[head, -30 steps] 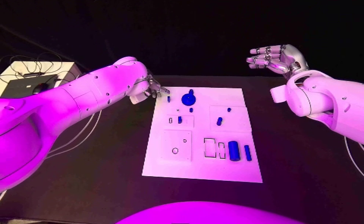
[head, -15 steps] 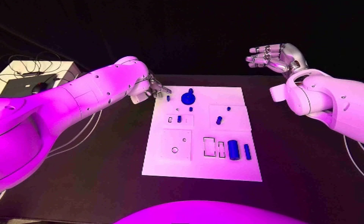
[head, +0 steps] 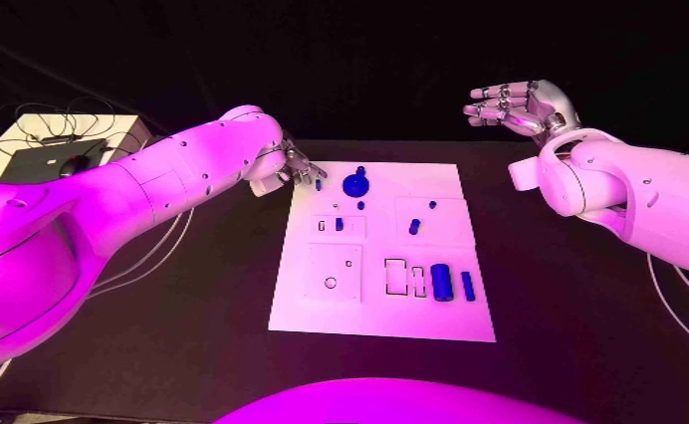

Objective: Assemble the parts on the task board

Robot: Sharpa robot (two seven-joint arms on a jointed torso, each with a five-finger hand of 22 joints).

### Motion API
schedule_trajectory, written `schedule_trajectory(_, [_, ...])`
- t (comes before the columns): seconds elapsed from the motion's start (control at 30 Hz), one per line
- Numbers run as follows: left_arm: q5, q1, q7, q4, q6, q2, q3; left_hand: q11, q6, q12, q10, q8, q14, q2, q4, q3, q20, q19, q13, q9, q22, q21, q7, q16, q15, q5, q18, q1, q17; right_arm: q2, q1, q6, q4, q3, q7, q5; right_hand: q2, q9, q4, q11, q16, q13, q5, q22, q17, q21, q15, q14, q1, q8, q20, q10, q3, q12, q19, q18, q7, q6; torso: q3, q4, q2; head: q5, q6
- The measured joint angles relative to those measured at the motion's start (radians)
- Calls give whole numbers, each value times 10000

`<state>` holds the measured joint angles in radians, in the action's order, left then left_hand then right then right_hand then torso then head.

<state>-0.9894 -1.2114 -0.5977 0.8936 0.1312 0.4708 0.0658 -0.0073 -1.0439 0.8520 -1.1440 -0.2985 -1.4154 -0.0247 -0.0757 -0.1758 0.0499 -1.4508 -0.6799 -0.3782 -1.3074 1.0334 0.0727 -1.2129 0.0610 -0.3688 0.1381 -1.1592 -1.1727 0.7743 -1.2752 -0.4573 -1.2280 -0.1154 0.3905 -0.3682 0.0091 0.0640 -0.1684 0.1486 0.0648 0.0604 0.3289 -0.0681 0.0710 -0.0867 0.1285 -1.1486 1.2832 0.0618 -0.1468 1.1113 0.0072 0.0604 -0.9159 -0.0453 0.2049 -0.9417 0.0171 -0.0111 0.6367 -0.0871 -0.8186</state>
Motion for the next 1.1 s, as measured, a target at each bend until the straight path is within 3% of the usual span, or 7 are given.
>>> schedule_trajectory(0.7, [46,0,44,-189,102,-147,-4,-19,0,-1,-20,28,-34,0,245,356,0,0,-36,-135,1,-3,1,-34,34,0,-1,0,-39,-28,0,0,1,0,-1,1,0,0,-43,0,0,0,0,0,0,0,0,0,0,0,0,0,43,0,0,0,0,0,-11,10,14,27,-15])
schedule_trajectory(1.1, [98,1,63,-299,102,-196,-10,-34,0,-1,-35,50,-33,-198,469,720,0,1,-55,-148,1,-3,1,-32,33,0,0,-237,-47,-26,0,0,-13,0,-2,1,0,0,-43,0,0,0,0,0,0,0,0,0,0,0,0,0,43,0,0,0,0,0,-6,6,8,67,-66])
